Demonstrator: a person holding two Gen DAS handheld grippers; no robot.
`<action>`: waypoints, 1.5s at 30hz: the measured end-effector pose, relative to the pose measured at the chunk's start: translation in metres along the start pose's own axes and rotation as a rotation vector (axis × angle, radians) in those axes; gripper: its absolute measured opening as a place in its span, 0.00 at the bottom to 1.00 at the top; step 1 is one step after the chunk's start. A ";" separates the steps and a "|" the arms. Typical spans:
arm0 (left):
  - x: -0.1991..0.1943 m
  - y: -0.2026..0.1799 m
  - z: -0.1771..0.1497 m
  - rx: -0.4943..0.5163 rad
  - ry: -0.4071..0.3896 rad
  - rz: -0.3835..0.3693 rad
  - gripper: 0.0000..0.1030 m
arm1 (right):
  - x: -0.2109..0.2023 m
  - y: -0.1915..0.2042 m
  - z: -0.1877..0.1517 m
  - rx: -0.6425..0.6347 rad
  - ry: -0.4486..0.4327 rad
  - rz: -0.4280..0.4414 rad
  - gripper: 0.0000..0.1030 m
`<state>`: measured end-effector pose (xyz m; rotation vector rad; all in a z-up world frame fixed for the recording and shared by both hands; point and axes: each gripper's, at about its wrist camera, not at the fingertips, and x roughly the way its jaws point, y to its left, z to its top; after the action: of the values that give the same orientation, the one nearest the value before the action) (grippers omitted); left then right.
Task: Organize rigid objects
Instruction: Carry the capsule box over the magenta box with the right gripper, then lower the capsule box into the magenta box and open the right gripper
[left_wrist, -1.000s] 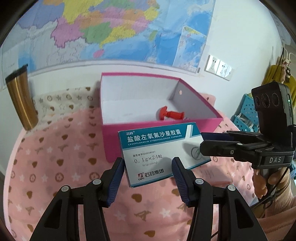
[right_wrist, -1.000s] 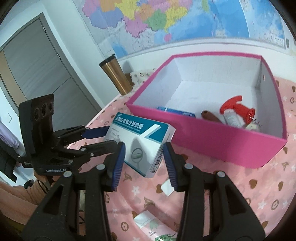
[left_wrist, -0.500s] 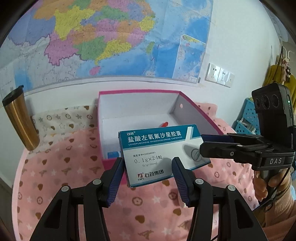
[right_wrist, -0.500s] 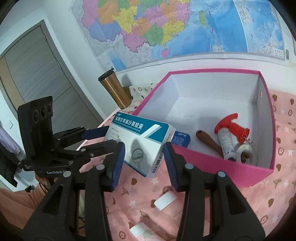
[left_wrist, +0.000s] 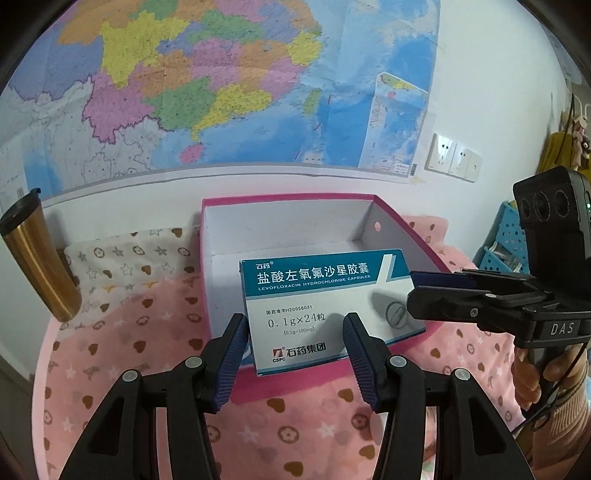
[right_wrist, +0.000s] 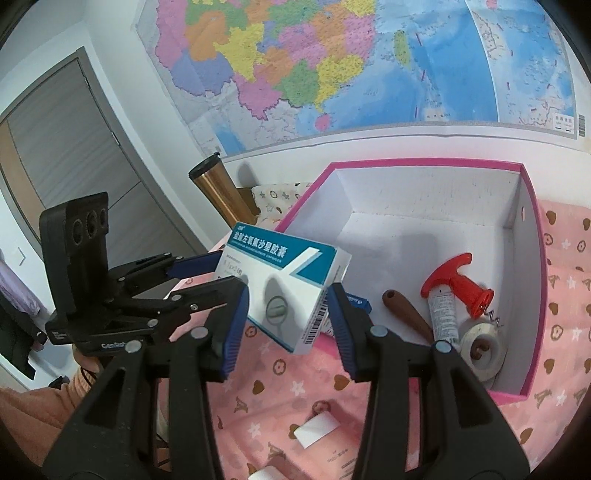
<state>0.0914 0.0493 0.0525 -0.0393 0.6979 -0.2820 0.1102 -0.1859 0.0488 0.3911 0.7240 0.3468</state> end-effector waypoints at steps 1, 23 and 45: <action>0.002 0.001 0.001 -0.003 0.001 0.002 0.52 | 0.001 -0.001 0.001 0.002 0.002 0.000 0.46; 0.044 0.016 0.006 -0.040 0.099 0.028 0.52 | 0.036 -0.031 0.005 0.084 0.079 -0.007 0.46; 0.042 0.009 0.005 0.001 0.062 0.108 0.52 | 0.062 -0.039 -0.005 0.114 0.153 -0.011 0.46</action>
<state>0.1281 0.0467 0.0288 0.0088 0.7592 -0.1805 0.1562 -0.1922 -0.0078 0.4719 0.8975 0.3277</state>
